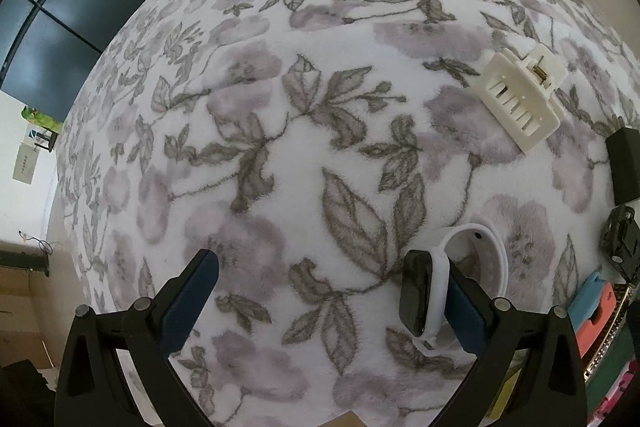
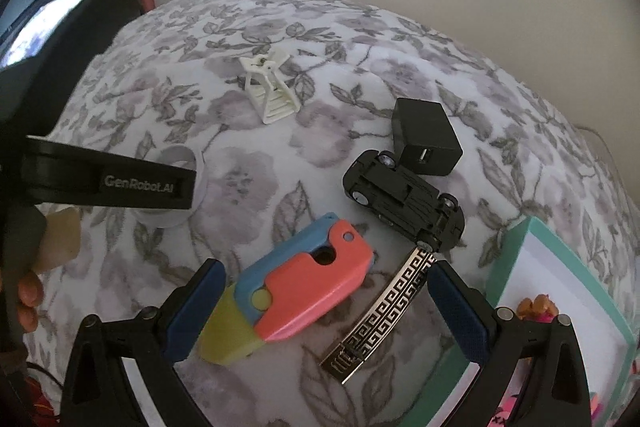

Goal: Organize rigid objects
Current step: 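Grasp the white watch with the left gripper while the right gripper approaches the gold comb, then grasp the coral-blue-yellow block with the right gripper while the left gripper lifts the white watch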

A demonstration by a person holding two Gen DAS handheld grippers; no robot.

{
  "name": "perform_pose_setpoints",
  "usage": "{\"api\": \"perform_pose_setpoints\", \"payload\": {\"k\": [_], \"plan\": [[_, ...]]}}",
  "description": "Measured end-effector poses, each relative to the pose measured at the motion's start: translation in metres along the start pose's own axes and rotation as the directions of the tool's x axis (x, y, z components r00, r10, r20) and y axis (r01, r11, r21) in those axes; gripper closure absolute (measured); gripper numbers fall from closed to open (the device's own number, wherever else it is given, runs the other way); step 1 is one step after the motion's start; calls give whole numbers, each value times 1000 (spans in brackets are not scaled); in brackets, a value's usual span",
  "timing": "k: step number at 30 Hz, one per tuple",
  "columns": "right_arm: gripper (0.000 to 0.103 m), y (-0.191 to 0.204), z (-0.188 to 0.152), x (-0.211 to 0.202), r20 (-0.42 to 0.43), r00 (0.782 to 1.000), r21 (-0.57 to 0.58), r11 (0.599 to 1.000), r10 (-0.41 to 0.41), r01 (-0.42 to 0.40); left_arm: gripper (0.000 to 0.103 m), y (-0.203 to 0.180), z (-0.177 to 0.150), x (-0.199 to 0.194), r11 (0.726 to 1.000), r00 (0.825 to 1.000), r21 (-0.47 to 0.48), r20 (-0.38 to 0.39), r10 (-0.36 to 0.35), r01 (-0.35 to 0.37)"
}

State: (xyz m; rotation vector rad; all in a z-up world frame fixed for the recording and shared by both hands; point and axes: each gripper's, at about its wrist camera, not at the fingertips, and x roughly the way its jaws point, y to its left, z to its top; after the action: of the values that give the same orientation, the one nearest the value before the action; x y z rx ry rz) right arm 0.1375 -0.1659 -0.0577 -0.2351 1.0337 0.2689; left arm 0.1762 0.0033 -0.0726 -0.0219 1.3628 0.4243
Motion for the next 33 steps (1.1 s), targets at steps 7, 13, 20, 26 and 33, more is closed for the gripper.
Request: {"api": "perform_pose_setpoints", "payload": {"k": [7,13,20,26,33], "plan": [[1,9,4,2,13,1000,-23,1000,10,-9,0,7,2,6,1000,1000,-6,-3,-4,4],[13,15,3,6,8,1000,-59,998,-14,14,0,8,2,7,1000,1000,-7,-4,-5,5],[23,12,-2,2,-1,999,-77,997,-33,32,0,1,3,9,999,1000,31,5,-4,4],[33,11,-6,-2,-2,999,-87,995,-49,49,3,-13,2,8,996,1000,79,2,-29,29],[43,9,-7,-7,2,999,-59,997,-39,39,23,-26,-1,0,992,998,109,15,-63,61]]}}
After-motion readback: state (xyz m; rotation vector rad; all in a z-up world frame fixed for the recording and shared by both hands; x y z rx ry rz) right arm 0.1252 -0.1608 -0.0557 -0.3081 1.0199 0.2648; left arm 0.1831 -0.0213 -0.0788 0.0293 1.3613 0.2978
